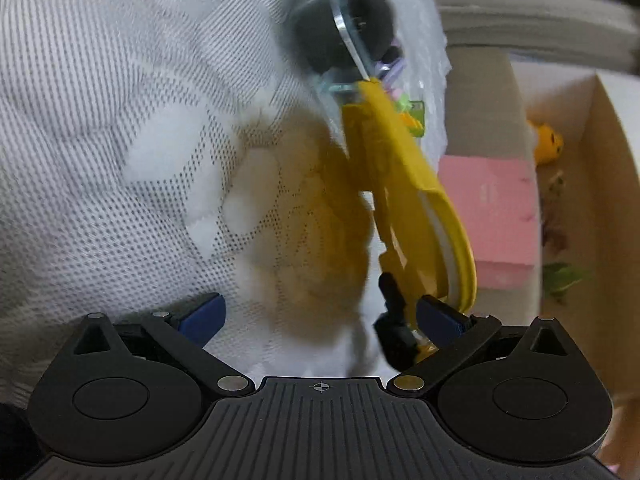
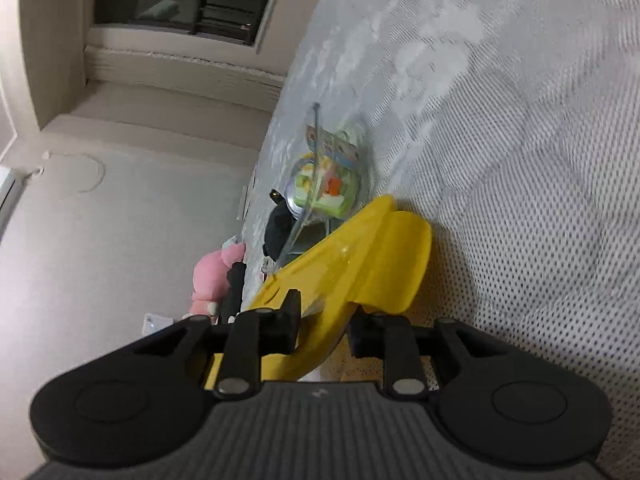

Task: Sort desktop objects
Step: 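Carry the yellow lid with both grippers over the glass container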

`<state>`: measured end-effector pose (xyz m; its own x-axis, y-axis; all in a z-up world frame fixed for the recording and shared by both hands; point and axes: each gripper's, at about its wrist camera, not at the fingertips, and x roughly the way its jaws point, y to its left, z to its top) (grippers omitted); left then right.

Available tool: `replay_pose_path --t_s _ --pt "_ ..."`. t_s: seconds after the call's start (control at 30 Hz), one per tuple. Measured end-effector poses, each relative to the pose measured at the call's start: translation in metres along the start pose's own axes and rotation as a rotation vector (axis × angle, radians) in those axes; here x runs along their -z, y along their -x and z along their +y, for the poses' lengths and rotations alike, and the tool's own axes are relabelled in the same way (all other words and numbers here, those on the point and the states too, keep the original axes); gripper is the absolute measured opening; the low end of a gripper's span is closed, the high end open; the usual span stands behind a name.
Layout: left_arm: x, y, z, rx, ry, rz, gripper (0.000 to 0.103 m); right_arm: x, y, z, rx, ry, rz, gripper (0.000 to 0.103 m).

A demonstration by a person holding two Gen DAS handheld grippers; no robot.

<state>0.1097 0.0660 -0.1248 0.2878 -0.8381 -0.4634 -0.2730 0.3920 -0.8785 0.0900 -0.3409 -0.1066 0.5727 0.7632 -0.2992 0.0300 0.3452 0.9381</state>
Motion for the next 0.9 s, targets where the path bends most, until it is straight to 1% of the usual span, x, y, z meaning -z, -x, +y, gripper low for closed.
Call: replay_pose_path --t_s 0.07,0.17,0.23,0.27,0.4,0.43,0.53,0.57,0.6,0.63,0.7,0.8,0.87,0.9 --pt "-0.003 -0.002 0.006 0.038 0.026 0.000 0.103 -0.001 0.000 0.002 -0.015 0.003 0.007 0.028" --pt "0.000 0.000 0.012 0.090 0.017 -0.016 0.103 -0.004 -0.003 -0.006 -0.037 -0.033 0.023 0.028" --pt "0.002 0.002 0.015 0.125 -0.022 -0.008 0.103 -0.007 -0.001 -0.016 -0.058 -0.073 0.029 0.027" --pt "0.002 0.001 0.017 0.138 -0.050 0.010 0.103 -0.008 0.000 -0.020 -0.069 -0.094 0.028 0.025" --pt "0.004 0.001 0.021 0.228 -0.110 0.016 0.103 -0.006 0.002 -0.033 -0.134 -0.171 0.054 0.024" --pt "0.006 0.003 0.022 0.271 -0.119 0.013 0.103 -0.005 0.001 -0.035 -0.144 -0.186 0.062 0.024" --pt "0.007 0.003 0.027 0.383 -0.157 0.048 0.103 -0.006 -0.005 -0.039 -0.162 -0.242 0.059 0.021" --pt "0.007 0.004 0.028 0.343 -0.164 0.055 0.103 -0.007 -0.007 -0.039 -0.161 -0.245 0.058 0.021" --pt "0.010 0.005 0.029 0.318 -0.176 0.053 0.103 -0.007 -0.009 -0.038 -0.152 -0.239 0.058 0.018" --pt "0.013 0.006 0.029 0.319 -0.190 0.056 0.103 -0.007 -0.010 -0.036 -0.132 -0.222 0.053 0.018" --pt "0.014 0.011 0.030 0.366 -0.178 0.034 0.103 -0.006 -0.013 -0.034 -0.088 -0.182 0.045 0.016" --pt "0.002 0.009 0.035 0.361 -0.070 0.026 0.103 -0.003 -0.015 -0.033 -0.040 -0.140 0.049 0.016" --pt "-0.004 0.005 0.033 0.346 -0.025 0.034 0.103 -0.001 -0.014 -0.030 0.006 -0.091 0.041 0.016" --pt "-0.005 0.003 0.028 0.331 -0.023 0.034 0.103 -0.001 -0.013 -0.027 0.030 -0.063 0.036 0.017"
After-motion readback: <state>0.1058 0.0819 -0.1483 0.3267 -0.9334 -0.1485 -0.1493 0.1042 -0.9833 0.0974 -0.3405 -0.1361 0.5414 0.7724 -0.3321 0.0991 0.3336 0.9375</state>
